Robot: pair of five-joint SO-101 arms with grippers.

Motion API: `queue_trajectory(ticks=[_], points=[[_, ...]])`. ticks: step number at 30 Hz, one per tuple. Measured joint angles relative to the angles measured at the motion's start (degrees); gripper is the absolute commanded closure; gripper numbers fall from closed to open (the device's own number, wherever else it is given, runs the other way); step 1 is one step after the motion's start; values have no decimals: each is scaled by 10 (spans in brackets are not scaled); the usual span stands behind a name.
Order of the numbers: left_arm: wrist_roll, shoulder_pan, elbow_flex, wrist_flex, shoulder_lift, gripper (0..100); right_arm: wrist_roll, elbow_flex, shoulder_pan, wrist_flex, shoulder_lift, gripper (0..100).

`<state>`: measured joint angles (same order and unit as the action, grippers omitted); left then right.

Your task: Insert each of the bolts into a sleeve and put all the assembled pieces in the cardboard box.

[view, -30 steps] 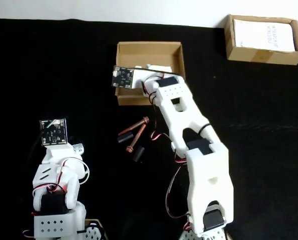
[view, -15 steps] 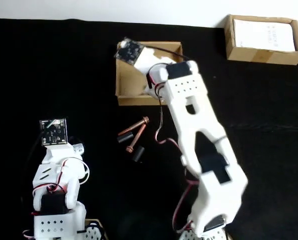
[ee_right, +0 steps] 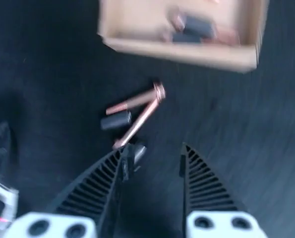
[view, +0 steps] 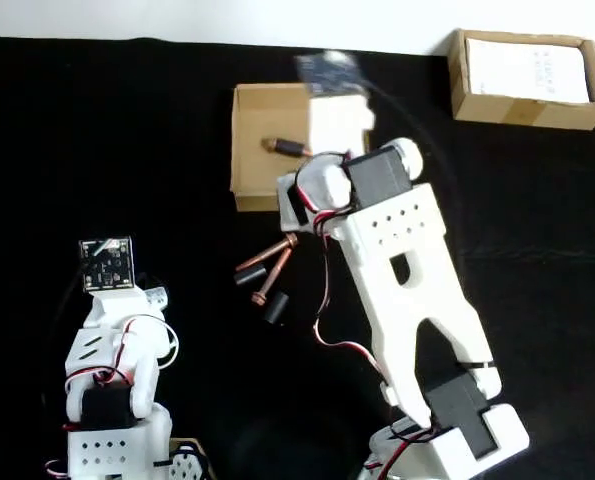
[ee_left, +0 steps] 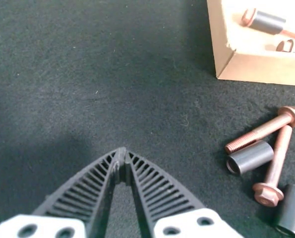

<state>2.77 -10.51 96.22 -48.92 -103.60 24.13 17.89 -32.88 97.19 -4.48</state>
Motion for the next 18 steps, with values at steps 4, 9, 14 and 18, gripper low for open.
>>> queue_trajectory(ticks=[4, 9, 14, 18], points=[[0, 0, 0, -1, 0, 991, 96, -74, 0, 11, -13, 871], [0, 0, 0, -1, 0, 991, 114, -213, -10, -53, -37, 871], [0, 0, 0, -2, 0, 991, 115, -326, -37, -166, -41, 871], [0, 0, 0, -2, 0, 991, 115, -398, -52, -252, -41, 871]])
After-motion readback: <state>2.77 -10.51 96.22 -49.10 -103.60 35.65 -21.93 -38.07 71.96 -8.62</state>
